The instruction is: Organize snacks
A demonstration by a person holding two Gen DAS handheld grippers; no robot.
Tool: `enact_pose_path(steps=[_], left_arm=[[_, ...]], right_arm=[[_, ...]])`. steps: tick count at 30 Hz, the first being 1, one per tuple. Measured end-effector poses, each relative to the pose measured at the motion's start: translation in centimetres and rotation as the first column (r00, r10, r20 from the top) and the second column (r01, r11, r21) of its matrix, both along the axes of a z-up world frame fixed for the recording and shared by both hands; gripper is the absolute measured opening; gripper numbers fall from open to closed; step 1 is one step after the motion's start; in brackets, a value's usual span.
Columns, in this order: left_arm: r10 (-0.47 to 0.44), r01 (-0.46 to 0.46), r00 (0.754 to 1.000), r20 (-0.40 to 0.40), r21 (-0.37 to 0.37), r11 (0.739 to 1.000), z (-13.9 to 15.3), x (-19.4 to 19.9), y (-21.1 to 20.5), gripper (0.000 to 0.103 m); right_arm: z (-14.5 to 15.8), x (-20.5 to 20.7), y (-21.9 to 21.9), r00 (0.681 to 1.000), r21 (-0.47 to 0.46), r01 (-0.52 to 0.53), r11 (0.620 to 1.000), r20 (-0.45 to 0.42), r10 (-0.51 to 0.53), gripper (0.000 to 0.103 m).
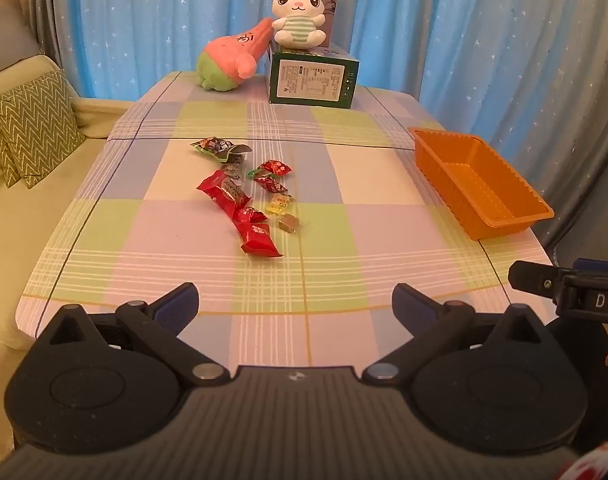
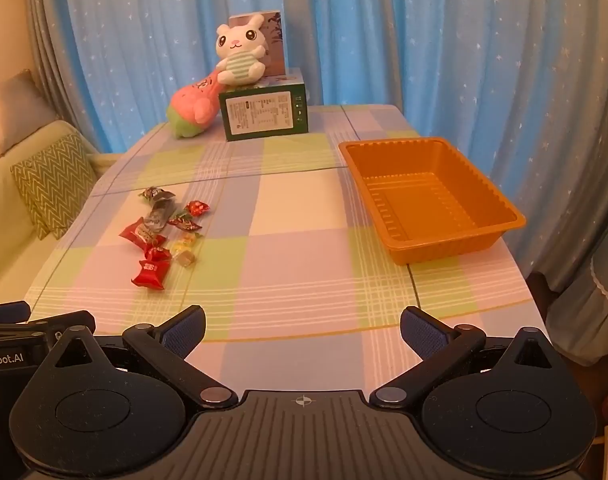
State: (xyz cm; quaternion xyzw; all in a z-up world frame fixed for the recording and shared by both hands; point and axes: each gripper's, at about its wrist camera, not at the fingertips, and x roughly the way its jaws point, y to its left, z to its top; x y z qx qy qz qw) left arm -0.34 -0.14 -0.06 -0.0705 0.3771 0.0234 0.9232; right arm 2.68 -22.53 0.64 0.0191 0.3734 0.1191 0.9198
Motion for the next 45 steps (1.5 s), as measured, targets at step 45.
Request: enact_pose_path(steps=[45], left_arm=[[-0.003,0.003,1.000,0.005,0.002,1.000,0.28,-0.20,-0.17,0.102]], right_arm=[[-0.27,-0.29,0.10,1.000,0.002,0.001,1.000,0.005,-0.001,0.103]])
